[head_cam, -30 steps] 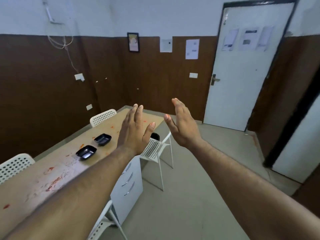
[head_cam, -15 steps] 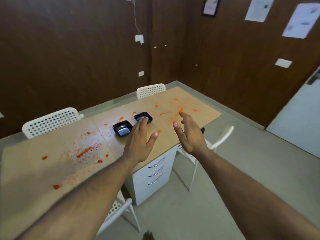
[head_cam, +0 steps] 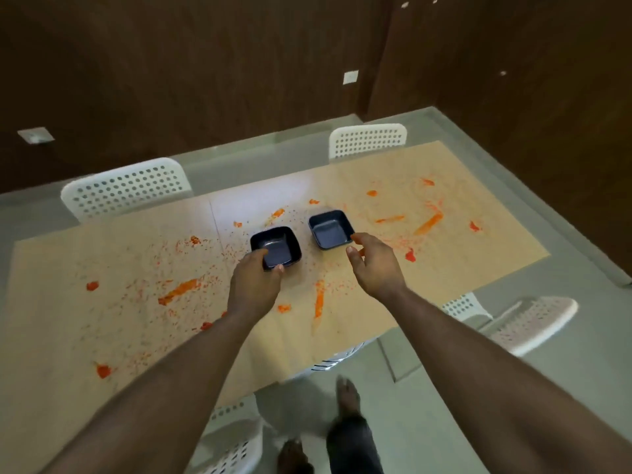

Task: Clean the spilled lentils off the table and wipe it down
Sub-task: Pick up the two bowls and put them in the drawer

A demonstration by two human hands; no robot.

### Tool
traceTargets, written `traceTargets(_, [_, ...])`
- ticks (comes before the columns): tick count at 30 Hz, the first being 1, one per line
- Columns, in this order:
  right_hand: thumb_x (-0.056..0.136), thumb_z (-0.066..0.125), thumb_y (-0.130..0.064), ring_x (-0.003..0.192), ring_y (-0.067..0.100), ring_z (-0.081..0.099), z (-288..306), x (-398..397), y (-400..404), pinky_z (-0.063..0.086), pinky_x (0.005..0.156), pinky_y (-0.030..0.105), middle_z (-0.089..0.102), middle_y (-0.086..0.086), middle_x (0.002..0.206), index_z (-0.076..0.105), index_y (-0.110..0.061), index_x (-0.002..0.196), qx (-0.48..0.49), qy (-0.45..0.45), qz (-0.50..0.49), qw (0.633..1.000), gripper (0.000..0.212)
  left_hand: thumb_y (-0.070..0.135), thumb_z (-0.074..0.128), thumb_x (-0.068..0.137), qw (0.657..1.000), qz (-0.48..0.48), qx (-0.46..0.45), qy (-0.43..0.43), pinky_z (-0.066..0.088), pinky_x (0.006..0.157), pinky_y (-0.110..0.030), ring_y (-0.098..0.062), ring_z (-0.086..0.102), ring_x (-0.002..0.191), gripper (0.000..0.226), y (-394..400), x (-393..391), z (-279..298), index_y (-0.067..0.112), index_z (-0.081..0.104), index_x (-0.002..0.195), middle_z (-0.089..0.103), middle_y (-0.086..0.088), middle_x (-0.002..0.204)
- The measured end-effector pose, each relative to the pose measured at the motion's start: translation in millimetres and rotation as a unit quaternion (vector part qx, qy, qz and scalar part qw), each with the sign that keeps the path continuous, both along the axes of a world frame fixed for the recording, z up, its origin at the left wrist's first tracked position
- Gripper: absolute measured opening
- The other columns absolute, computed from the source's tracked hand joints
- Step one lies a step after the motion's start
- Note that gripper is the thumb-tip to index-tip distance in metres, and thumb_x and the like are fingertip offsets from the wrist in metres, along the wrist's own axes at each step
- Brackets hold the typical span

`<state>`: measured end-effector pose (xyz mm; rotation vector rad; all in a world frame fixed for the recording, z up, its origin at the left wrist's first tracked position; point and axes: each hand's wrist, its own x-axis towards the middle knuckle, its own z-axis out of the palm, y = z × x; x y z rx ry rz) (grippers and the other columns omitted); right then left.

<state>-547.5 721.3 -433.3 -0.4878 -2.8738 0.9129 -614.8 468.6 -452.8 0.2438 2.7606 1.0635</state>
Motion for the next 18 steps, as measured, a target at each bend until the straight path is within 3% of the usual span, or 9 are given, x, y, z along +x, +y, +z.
traceTargets(3, [0.106,0.057,-0.032,0.115,0.027,0.067,-30.1,-47.8,22.5,0.055,0.097,0.038,0.068,0.006,0.137,0.064,-0.014,0.140,-0.018,-0.026,-0.012,0.999,0.039,0.027,0.070,0.101,0.998,0.047,-0.015,-0.029,0.047,0.089,-0.033,-0.028,0.062,0.112,0.046,8.0,-27.1,-25.3,0.004,0.060,0.139,0.066,-0.014,0.130])
traceTargets(8, [0.104,0.060,-0.024,0.110,0.032,0.066,-72.3,-111.6,55.1,0.052,0.090,0.038,0.070,0.012,0.127,0.066,-0.009,0.133,-0.013,-0.060,-0.030,0.998,0.034,0.027,0.067,0.102,0.984,0.149,-0.027,-0.091,0.056,0.094,-0.042,-0.035,0.067,0.114,0.054,22.6,-68.7,-68.3,0.003,0.052,0.149,0.068,-0.018,0.131])
traceTargets(12, [0.104,0.060,-0.025,0.105,0.038,0.067,-99.1,-147.0,74.0,0.053,0.080,0.039,0.071,0.018,0.119,0.063,-0.006,0.132,-0.011,-0.107,-0.063,0.992,0.034,0.021,0.060,0.106,0.966,0.210,-0.031,-0.148,0.054,0.079,-0.035,-0.035,0.069,0.101,0.048,34.1,-92.8,-95.7,0.002,0.051,0.149,0.073,-0.018,0.114])
traceTargets(15, [0.103,0.058,-0.021,0.093,0.039,0.068,-117.5,-163.0,84.5,0.054,0.073,0.037,0.072,0.019,0.110,0.066,-0.007,0.129,-0.038,-0.150,-0.075,0.985,0.031,0.014,0.057,0.105,0.959,0.232,-0.042,-0.159,0.043,0.071,-0.031,-0.031,0.063,0.091,0.029,40.5,-102.4,-107.8,-0.001,0.064,0.129,0.072,-0.019,0.109])
traceTargets(18, [0.097,0.055,-0.009,0.077,0.031,0.060,-128.6,-169.3,91.3,0.042,0.058,0.029,0.072,0.019,0.099,0.070,-0.001,0.107,-0.042,-0.161,-0.056,0.984,0.020,0.006,0.055,0.101,0.951,0.252,-0.060,-0.169,0.040,0.069,-0.031,-0.026,0.056,0.082,0.018,47.1,-104.9,-108.8,-0.003,0.069,0.110,0.068,-0.015,0.097])
